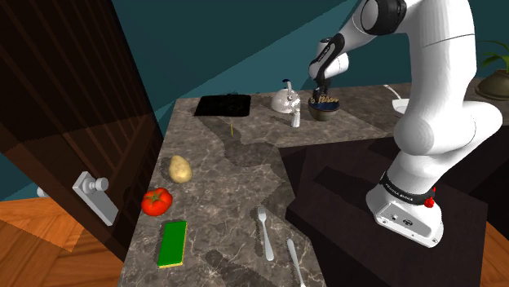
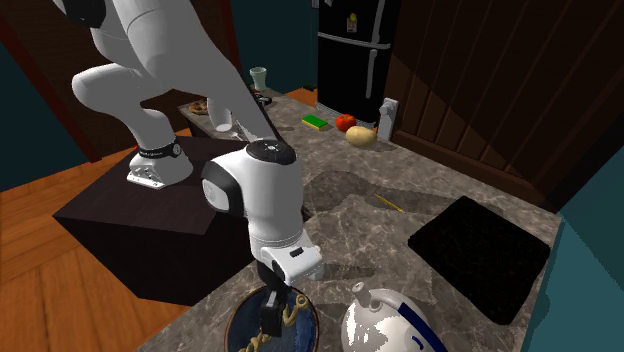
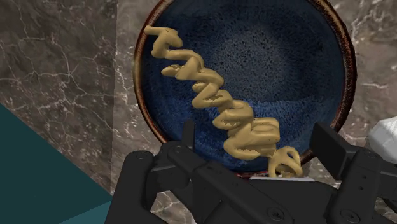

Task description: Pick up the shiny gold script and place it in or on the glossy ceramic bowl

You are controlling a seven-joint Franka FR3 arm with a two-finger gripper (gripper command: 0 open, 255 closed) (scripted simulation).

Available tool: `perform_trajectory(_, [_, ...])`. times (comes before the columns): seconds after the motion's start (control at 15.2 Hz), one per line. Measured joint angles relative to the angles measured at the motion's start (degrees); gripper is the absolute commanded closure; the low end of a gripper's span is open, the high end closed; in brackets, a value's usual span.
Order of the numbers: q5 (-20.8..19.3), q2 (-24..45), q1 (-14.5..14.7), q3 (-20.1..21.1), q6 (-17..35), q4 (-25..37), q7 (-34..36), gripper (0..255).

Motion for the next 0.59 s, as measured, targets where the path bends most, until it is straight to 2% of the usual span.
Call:
perform_trajectory(0.2, [-0.28,-3.55,0.85,-0.18,-2.29,-1.27,0.29,0])
perform_trajectory(0.59, [-0.32,-4.27,0.94,-0.20,-2.86,-1.48,0.25,0])
